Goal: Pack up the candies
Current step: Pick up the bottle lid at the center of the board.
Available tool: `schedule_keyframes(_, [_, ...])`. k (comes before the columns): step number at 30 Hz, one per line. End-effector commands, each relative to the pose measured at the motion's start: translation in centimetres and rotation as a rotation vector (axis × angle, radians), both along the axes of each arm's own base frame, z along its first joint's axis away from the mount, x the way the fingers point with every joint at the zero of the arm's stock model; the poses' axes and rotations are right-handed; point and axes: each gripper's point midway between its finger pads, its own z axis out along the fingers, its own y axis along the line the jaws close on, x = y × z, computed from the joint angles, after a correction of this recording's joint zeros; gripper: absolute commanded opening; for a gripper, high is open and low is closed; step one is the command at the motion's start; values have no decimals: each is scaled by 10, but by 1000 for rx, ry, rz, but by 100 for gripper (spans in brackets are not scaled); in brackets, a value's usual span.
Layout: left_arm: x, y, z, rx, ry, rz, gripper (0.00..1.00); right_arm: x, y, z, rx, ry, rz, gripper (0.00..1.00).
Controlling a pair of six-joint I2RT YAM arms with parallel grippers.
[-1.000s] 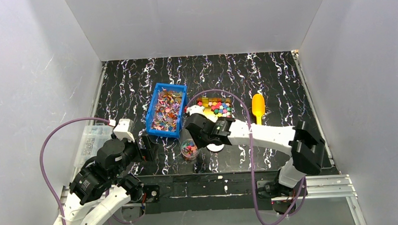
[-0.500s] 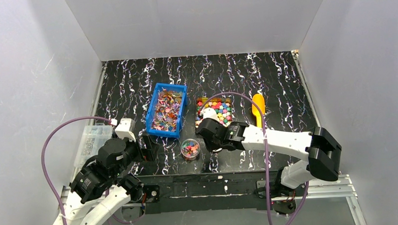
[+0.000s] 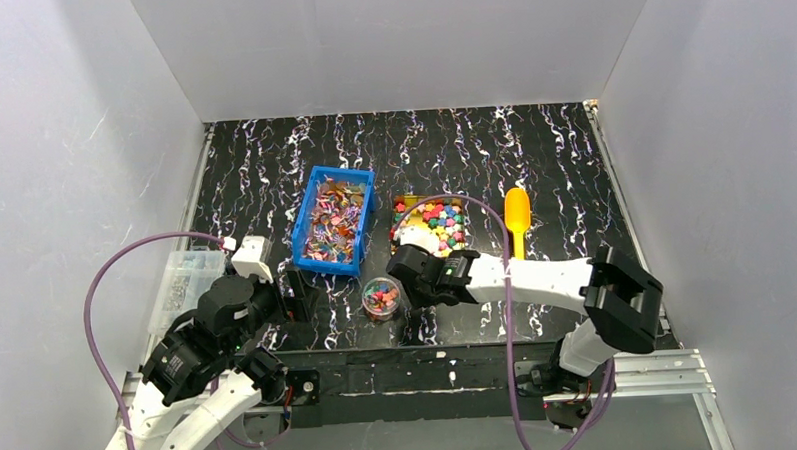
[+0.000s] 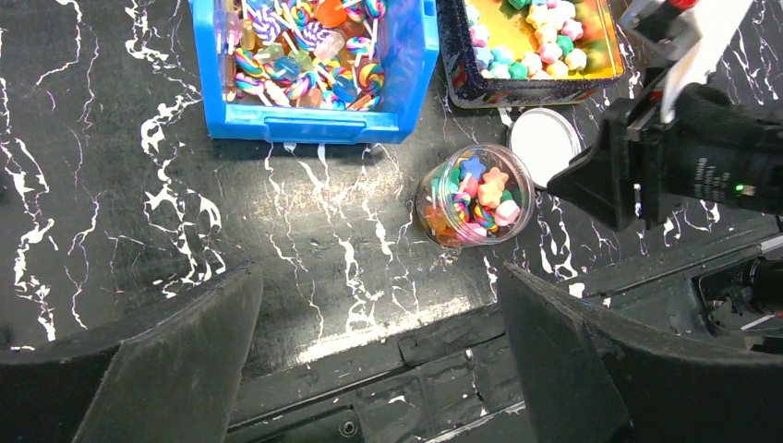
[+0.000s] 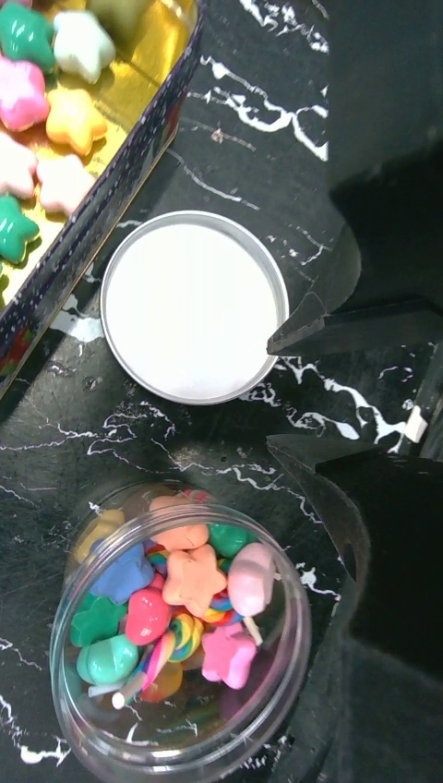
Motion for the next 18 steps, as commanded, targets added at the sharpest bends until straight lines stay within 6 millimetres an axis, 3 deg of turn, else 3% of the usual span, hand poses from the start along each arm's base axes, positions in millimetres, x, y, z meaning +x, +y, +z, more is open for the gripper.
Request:
schedule_keyframes(1, [1,1,-1,12,0,3,98,3,17,-9,29,5,6,45])
schedule_keyframes(12, [0,2,-1,6,-6,4,98,15,16,-39,-23,25,-10,39])
schedule_keyframes(18, [0,2,0,5,-8,4,98,9,13,-54,-39,57,1,28])
